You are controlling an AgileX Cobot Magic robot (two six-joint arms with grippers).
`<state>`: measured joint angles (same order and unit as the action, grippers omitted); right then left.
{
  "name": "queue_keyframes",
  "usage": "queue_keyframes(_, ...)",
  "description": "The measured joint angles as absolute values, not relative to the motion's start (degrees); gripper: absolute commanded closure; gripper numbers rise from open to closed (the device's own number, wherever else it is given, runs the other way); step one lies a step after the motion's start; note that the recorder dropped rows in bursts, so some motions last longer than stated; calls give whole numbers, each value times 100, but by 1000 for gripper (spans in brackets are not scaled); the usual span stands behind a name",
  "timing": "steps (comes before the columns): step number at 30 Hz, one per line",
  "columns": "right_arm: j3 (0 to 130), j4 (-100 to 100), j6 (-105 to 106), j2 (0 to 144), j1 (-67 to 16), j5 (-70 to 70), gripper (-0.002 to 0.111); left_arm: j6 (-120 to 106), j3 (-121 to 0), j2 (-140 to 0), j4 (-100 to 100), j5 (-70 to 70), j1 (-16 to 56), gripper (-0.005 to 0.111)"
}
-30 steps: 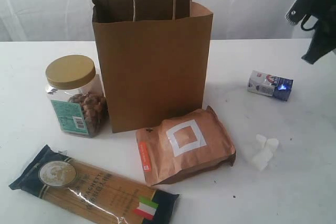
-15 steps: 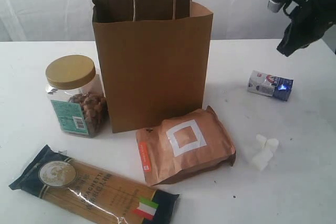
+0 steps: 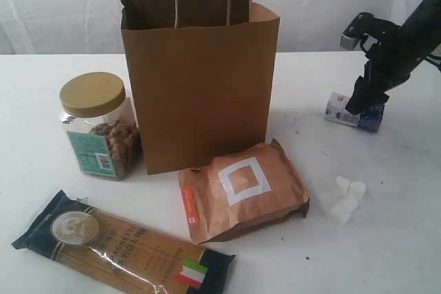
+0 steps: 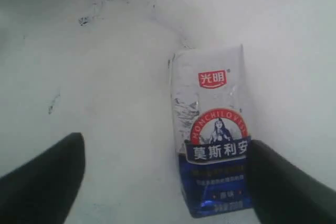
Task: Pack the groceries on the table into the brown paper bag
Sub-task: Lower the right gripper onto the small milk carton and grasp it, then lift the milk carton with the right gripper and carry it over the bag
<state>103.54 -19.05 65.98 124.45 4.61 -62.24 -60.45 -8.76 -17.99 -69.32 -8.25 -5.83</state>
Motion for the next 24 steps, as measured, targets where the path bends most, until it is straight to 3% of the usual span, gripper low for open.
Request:
queue_keyframes(10,10367,-1792,6704,13020,461,-5300,25,-6045,-876,-1799,-6932,-825,-583,107)
queue_keyframes(12,10367,-1792,6704,13143,461,-5313,30,-6045,-876,-1799,-6932,-825,-583,107)
queue_keyframes(15,10367,-1780,6704,13197,461,-5323,69,-6045,-876,-1799,-6932,-825,-583,107)
queue_keyframes(16,10367,-1780,6716,13197,461,-5313,89,-6045,-876,-1799,-6932,-825,-583,107)
queue_keyframes(18,10380,-1790,6716,13197,461,-5345,106,-6045,-876,-1799,-6932,-825,-583,107)
queue_keyframes(24,10380,-1790,6041,13186,461,-5403,108,-6045,-876,-1799,-6932,-825,-583,107)
